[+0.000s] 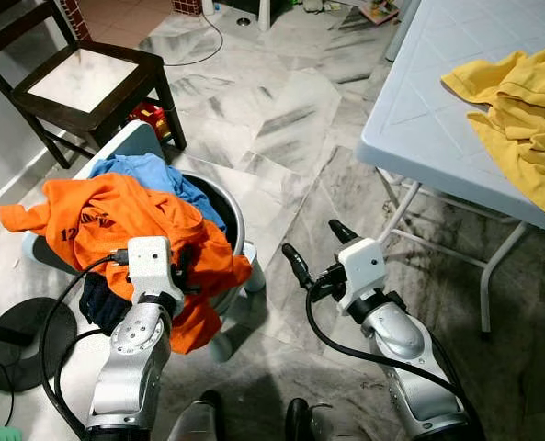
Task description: Hang hanger
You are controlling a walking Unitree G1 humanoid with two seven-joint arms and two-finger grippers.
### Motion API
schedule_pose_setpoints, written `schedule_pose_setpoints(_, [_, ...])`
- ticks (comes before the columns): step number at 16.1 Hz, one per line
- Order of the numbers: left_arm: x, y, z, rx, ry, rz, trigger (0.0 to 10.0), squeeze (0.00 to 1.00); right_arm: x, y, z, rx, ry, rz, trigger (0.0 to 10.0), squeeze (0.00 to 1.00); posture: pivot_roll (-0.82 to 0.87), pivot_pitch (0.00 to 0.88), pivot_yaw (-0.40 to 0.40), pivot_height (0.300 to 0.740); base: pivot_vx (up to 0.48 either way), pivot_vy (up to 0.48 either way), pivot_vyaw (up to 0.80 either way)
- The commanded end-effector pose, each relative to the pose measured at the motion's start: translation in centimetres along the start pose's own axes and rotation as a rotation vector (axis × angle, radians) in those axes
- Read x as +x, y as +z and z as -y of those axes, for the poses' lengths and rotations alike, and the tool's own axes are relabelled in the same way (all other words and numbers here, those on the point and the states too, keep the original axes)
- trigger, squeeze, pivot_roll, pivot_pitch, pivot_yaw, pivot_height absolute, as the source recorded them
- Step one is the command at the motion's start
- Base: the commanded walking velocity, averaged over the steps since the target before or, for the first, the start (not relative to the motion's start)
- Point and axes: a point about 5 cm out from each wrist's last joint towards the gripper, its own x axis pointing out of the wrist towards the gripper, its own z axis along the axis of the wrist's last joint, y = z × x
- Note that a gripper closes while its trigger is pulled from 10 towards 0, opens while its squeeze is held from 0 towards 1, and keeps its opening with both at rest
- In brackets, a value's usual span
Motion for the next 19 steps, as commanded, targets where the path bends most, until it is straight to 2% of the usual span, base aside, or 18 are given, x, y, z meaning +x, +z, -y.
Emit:
schedule_pose_setpoints(1, [-0.2,-0.5,-0.1,0.025,0.013,-0.016,0.0,0.00,-0.1,-0.3,-0.2,0.008,0.000,-0.014,10.0,0.00,0.07,0.264,-0.052,0.740,0.000,0.000,0.00])
schedule_pose_setpoints(3, [-0.2,-0.8,-0.4,0.049,0.032,-0.023,0.0,0.00,-0.1,-0.4,-0.1,0.008,-0.004,-0.016,10.0,0.00,0.06,0.266,-0.050,0.740,0.000,0.000,0.00])
schedule_pose_setpoints(7, [-0.2,-0.3,-1.0,0.158,0.062,0.028,0.0,0.00,-0.2,-0.4,-0.1,0.009,-0.008,-0.018,10.0,0.00,0.06,0.264,-0.047,0.740,0.000,0.000,0.00])
schedule_pose_setpoints(10, [0.0,0.6,-1.2,0.292,0.058,0.094,0.0,0.00,-0.2,-0.5,-0.2,0.010,-0.006,-0.017,10.0,0.00,0.07,0.263,-0.046,0.740,0.000,0.000,0.00])
schedule_pose_setpoints(12, [-0.4,1.4,-0.5,0.440,0.004,0.193,0.0,0.00,-0.1,-0.5,-0.2,0.012,-0.004,-0.018,10.0,0.00,0.07,0.262,-0.049,0.740,0.000,0.000,0.00])
schedule_pose_setpoints(13, [-0.5,1.6,-0.3,0.468,-0.006,0.222,0.0,0.00,-0.1,-0.5,-0.2,0.012,-0.003,-0.017,10.0,0.00,0.08,0.261,-0.048,0.740,0.000,0.000,0.00])
schedule_pose_setpoints(14, [-0.9,2.2,0.1,0.530,-0.027,0.306,0.0,0.00,0.0,-0.5,-0.3,0.013,-0.001,-0.017,10.0,0.00,0.08,0.259,-0.047,0.740,0.000,0.000,0.00])
schedule_pose_setpoints(15, [-1.3,2.7,0.1,0.524,-0.039,0.356,0.0,0.00,0.0,-0.5,-0.3,0.014,-0.001,-0.016,10.0,0.00,0.08,0.259,-0.047,0.740,0.000,0.000,0.00])
schedule_pose_setpoints(16, [-2.0,2.8,0.1,0.559,-0.077,0.400,0.0,0.00,0.1,-0.5,-0.3,0.015,-0.001,-0.016,10.0,0.00,0.08,0.258,-0.048,0.740,0.000,0.000,0.00])
schedule_pose_setpoints(17, [-2.5,2.0,0.0,0.573,-0.105,0.379,0.0,0.00,0.1,-0.5,-0.3,0.015,-0.001,-0.016,10.0,0.00,0.08,0.258,-0.048,0.740,0.000,0.000,0.00])
schedule_pose_setpoints(19, [-3.2,-0.6,-0.4,0.551,-0.144,0.269,0.0,0.00,0.0,-0.6,-0.3,0.015,-0.001,-0.019,10.0,0.00,0.08,0.257,-0.048,0.740,0.000,0.000,0.00])
